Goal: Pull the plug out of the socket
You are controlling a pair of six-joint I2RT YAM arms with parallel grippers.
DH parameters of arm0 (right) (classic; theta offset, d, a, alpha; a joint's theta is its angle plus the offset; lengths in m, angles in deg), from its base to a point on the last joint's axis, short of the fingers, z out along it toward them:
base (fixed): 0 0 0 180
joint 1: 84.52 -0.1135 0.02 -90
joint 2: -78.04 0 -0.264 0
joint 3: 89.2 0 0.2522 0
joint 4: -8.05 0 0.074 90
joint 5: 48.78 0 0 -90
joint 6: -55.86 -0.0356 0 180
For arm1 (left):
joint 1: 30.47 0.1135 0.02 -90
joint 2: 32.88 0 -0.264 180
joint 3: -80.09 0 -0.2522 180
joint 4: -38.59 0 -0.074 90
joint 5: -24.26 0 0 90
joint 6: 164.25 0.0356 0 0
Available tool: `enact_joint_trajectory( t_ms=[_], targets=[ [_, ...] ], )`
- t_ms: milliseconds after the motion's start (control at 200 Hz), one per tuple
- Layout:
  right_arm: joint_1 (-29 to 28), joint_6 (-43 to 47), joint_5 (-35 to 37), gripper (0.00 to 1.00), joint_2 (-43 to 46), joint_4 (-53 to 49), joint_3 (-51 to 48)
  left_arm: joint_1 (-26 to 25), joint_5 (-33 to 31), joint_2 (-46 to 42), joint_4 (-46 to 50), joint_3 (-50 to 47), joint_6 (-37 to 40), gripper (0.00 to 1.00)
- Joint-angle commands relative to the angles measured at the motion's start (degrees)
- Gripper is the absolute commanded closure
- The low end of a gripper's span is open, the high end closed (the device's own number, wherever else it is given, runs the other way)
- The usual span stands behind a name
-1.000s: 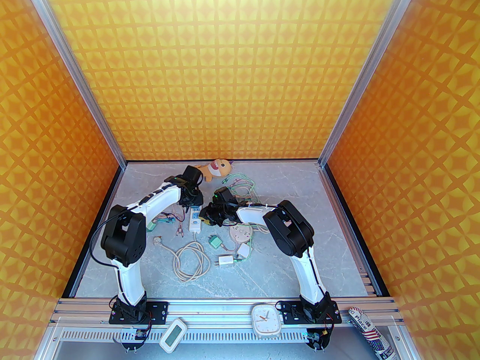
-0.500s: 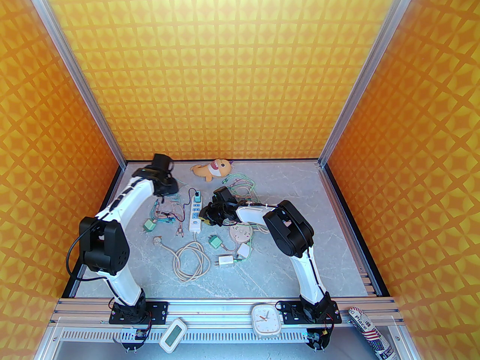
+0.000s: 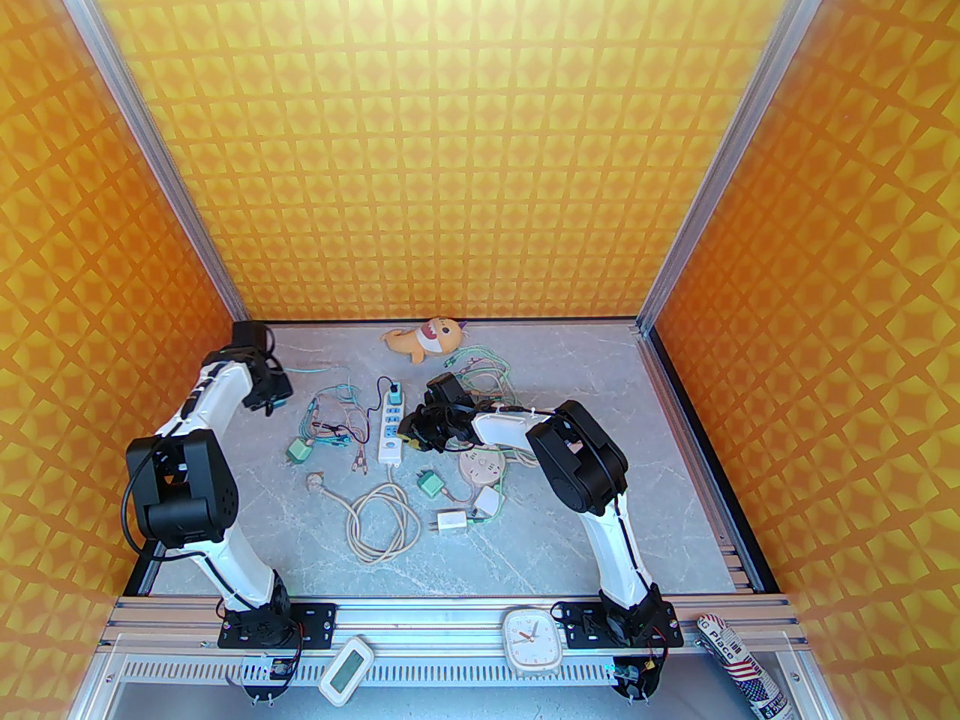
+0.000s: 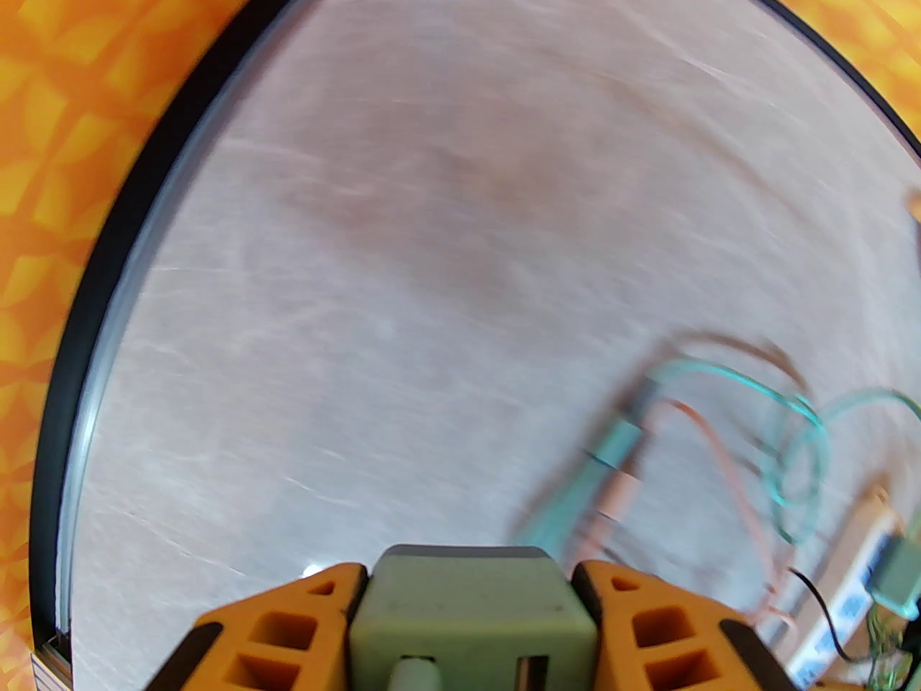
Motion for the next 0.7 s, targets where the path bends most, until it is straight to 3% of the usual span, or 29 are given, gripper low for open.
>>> enact_joint_trajectory(
  t_ms=[0,385,520,695],
  targets=[
    [-0.3,1.1,4.6,0.74,-2.4,-11.5,-2.1,2.3,-2.0,3.3,-1.1,-1.0,1.5,0.7],
    [-0.3,1.0,4.5,0.73,-2.5,-11.7,-1.3,3.3,-1.3,8.4,0.1,-1.3,0.7,0.64],
    [-0.3,1.1,4.5,0.72,-2.3,-11.6,-1.3,3.3,-0.6,7.7,0.3,-2.1,0.1,0.51],
    [-0.3,0.9,4.2,0.71,-1.9,-10.8,-1.2,2.7,1.1,5.1,2.2,-1.8,-0.9,0.26]
  ],
)
